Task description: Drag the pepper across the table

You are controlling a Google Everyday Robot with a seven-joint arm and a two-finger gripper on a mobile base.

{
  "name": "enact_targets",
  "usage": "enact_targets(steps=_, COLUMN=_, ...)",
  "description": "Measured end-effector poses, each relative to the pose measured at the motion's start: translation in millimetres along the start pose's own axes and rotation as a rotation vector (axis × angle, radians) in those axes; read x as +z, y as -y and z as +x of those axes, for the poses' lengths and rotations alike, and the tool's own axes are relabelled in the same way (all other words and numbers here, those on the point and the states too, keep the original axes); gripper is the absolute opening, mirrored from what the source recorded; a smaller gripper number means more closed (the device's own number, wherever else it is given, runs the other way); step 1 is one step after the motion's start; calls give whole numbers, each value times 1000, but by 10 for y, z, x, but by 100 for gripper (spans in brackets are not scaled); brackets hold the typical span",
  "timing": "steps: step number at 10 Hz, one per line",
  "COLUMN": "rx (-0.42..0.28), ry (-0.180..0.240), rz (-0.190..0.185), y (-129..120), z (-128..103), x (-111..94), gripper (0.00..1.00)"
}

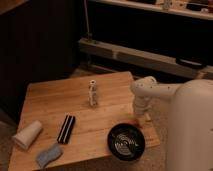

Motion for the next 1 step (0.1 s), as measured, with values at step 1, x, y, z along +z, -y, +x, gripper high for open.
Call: enact_targets(steps=1, rx=-4, ry=-2, rz=-2, y=9, z=-16, x=-8, gripper=33)
